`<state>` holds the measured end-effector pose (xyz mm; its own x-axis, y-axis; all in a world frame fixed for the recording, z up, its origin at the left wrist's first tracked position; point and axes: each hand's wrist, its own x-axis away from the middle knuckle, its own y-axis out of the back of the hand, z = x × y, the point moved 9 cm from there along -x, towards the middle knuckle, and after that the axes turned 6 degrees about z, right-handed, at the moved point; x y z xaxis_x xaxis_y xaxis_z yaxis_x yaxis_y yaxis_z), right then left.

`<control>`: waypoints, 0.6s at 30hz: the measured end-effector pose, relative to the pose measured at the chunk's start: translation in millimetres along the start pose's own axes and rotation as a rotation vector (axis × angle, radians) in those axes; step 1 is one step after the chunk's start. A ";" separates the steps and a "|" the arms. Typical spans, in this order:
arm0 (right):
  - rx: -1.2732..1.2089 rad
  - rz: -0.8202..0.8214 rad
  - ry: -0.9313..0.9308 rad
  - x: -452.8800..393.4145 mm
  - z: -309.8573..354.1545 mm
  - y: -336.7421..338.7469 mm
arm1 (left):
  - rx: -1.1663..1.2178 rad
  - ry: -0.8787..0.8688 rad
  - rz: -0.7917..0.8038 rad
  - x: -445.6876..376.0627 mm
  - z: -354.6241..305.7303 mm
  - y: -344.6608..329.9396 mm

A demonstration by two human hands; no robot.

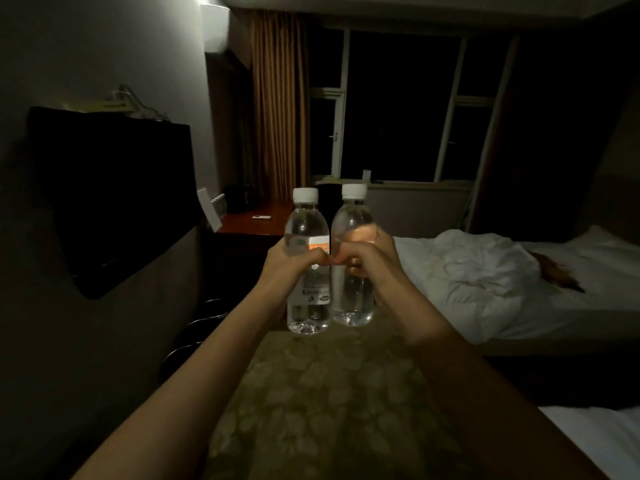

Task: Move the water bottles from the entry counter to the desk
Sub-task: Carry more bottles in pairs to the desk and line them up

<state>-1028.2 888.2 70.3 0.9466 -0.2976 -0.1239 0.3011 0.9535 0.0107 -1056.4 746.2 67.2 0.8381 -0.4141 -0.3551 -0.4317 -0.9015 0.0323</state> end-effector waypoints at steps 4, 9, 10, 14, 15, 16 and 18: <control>0.043 -0.011 0.008 -68.9 -15.1 30.1 | 0.020 0.003 0.015 -67.6 32.4 -20.6; 0.023 0.039 0.030 -156.6 -26.2 63.2 | 0.000 0.010 0.043 -161.6 67.4 -41.0; 0.029 0.044 0.036 -174.8 -26.6 67.9 | 0.000 0.020 0.046 -180.4 74.1 -43.0; 0.078 0.044 0.069 -249.9 -31.6 84.8 | 0.038 0.036 -0.001 -250.8 101.5 -42.5; 0.101 0.074 0.062 -269.7 -36.6 85.4 | 0.067 0.039 -0.020 -266.9 109.4 -41.1; 0.118 0.106 0.052 -289.9 -40.7 84.6 | 0.080 0.040 -0.032 -282.8 117.0 -40.2; 0.137 0.123 0.065 -326.9 -46.4 82.2 | 0.057 0.042 -0.030 -316.0 131.8 -38.8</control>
<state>-1318.3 1066.0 65.6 0.9691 -0.1715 -0.1771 0.2009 0.9658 0.1639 -1348.4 928.7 55.0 0.8637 -0.3930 -0.3155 -0.4235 -0.9054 -0.0317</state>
